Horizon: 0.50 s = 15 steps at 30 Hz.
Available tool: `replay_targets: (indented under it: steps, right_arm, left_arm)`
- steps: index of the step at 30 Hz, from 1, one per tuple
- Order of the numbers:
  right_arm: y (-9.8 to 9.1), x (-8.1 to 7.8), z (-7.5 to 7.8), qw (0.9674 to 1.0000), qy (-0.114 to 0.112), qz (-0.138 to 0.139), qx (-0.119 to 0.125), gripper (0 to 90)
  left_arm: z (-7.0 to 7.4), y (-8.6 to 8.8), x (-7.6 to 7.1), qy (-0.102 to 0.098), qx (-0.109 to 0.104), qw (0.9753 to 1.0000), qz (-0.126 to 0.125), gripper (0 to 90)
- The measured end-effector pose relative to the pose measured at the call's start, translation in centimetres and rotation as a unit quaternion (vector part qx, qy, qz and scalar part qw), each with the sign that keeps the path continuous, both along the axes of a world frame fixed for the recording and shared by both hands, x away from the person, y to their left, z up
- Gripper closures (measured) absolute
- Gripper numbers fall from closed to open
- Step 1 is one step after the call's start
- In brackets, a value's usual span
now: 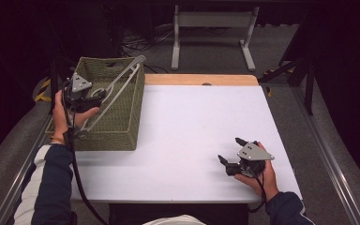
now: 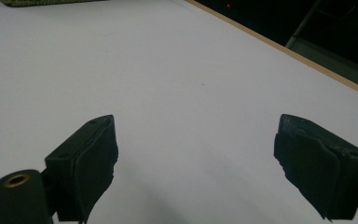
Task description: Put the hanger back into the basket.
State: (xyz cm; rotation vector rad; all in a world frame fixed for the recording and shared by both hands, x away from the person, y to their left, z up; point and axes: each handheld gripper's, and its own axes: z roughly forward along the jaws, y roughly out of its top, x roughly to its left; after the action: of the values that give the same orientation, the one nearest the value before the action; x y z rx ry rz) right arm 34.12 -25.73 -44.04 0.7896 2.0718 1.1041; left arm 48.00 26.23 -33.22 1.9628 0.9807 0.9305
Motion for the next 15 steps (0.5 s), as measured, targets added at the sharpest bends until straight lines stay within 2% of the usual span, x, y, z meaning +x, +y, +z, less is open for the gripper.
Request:
replay_targets:
  steps: [1, 2, 4, 5, 7, 8, 11, 13, 15]
  right_arm:
    - [0.0, 0.0, 0.0, 1.0, 0.0, 0.0, -0.001, 13.7]
    - [0.0, 0.0, 0.0, 1.0, 0.001, 0.001, 0.0, 13.7]
    - [0.0, 0.0, 0.0, 1.0, 0.001, 0.001, 0.0, 13.6]
    - [0.0, 0.0, 0.0, 1.0, 0.0, 0.0, -0.001, 13.7]
    - [0.0, 0.0, 0.0, 1.0, 0.0, 0.0, 0.0, 13.7]
    - [0.0, 0.0, 0.0, 1.0, 0.0, 0.0, 0.0, 13.7]
    - [0.0, 0.0, 0.0, 1.0, 0.0, 0.001, 0.0, 13.7]
    - [0.1, 0.0, 0.0, 1.0, 0.001, 0.001, 0.0, 13.6]
    - [0.1, 0.0, 0.0, 1.0, 0.0, 0.001, -0.001, 13.6]
  left_arm:
    - [0.3, -0.6, -0.5, -0.016, -0.007, 0.9998, -0.007, 35.3]
    - [0.3, -0.9, -0.8, -0.023, -0.014, 0.9996, -0.012, 32.2]
    - [0.4, -1.1, -1.0, -0.03, -0.019, 0.9992, -0.019, 30.7]
    - [0.4, -1.4, -1.3, -0.033, -0.024, 0.9989, -0.024, 25.4]
    - [0.4, -2.1, -1.9, -0.041, -0.037, 0.9975, -0.043, 21.6]
    - [0.4, -2.1, -1.9, -0.041, -0.037, 0.9975, -0.043, 19.5]
    - [0.4, -3.0, -2.7, -0.047, -0.048, 0.9954, -0.068, 16.4]
    - [0.3, -3.9, -3.4, -0.057, -0.05, 0.993, -0.09, 11.4]
    - [0.3, -4.2, -3.7, -0.059, -0.052, 0.9921, -0.098, 9.9]
